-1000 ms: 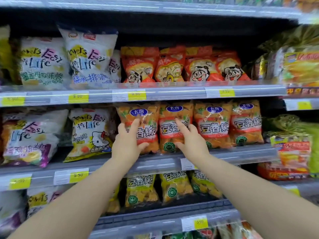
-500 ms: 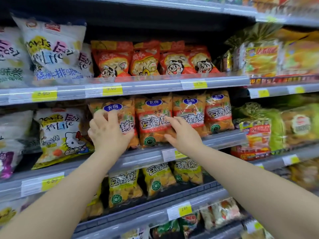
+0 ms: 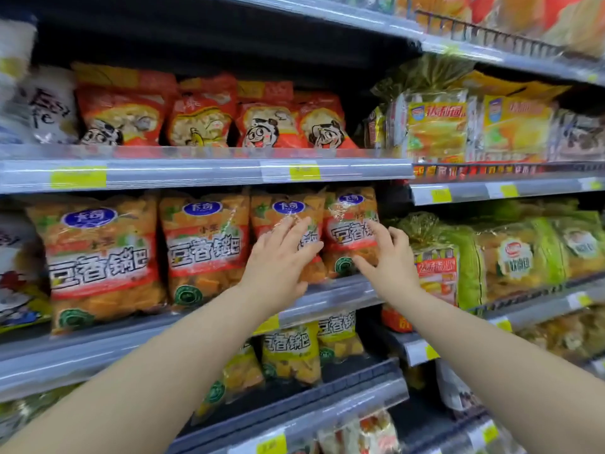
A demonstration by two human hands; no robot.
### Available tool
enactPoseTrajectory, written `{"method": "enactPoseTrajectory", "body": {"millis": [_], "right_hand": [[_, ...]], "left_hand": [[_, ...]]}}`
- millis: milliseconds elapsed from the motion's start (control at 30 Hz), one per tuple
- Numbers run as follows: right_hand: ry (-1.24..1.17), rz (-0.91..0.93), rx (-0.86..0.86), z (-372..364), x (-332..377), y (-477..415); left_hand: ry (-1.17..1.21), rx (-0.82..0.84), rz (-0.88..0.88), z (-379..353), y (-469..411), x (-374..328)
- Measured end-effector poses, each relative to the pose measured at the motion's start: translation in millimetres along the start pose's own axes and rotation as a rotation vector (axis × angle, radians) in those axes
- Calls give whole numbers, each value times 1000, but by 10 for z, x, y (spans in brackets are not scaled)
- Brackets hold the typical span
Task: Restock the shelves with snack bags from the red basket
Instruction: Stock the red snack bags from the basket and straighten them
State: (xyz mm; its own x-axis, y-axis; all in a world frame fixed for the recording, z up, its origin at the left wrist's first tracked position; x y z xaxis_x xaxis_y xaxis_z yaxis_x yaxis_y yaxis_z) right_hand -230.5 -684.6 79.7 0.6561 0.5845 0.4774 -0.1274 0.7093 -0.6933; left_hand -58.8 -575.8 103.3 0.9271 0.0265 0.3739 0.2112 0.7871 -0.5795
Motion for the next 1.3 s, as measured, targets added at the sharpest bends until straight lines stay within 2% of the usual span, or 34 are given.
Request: {"method": "enactPoseTrajectory", "body": {"millis": [167,300,467,567,1000,1067,1167,1233,1300], "right_hand": [[-17,7,97,-215,-242,-428],[-61,58,179,-443,-261,-591],[-9,145,47,-417,-349,-639],[-72,157,15,-362,-443,-582],[77,114,23,-467,-69,-517],[114,128,58,-493,-13,-500],[34,145,189,-463,-111,-484],[76,214,158,-344,-191,-442],[194,393,11,-189,-163,-343]], "left_hand": [[-61,120,164,-277,-375,-33],[-27,144,272,-392,-433,17],[-32,70,383,-399,-436,74],[-58,82,422,-437,-536,1],[-124,58,412,-430,-521,54],[-133,73,397,-440,-493,46],[-104,81,363,-386,-430,19],[-137,42,344,-312,-350,-3],[-187,-31,324,-254,-248,-32]]}}
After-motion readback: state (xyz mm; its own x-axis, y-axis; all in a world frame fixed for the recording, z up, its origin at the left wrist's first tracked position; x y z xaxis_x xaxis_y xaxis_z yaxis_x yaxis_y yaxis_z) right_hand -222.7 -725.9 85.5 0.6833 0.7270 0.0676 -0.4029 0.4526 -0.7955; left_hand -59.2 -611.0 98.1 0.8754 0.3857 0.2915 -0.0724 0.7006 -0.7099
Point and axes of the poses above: each hand's wrist, its own y-axis away from the middle knuckle, its own z-axis out of the back of the hand, x = y × z, the point moved 6 cm from there along -y, towards the middle knuckle, and after that the axes turned 1 degree about x, right-handed, at the moved point
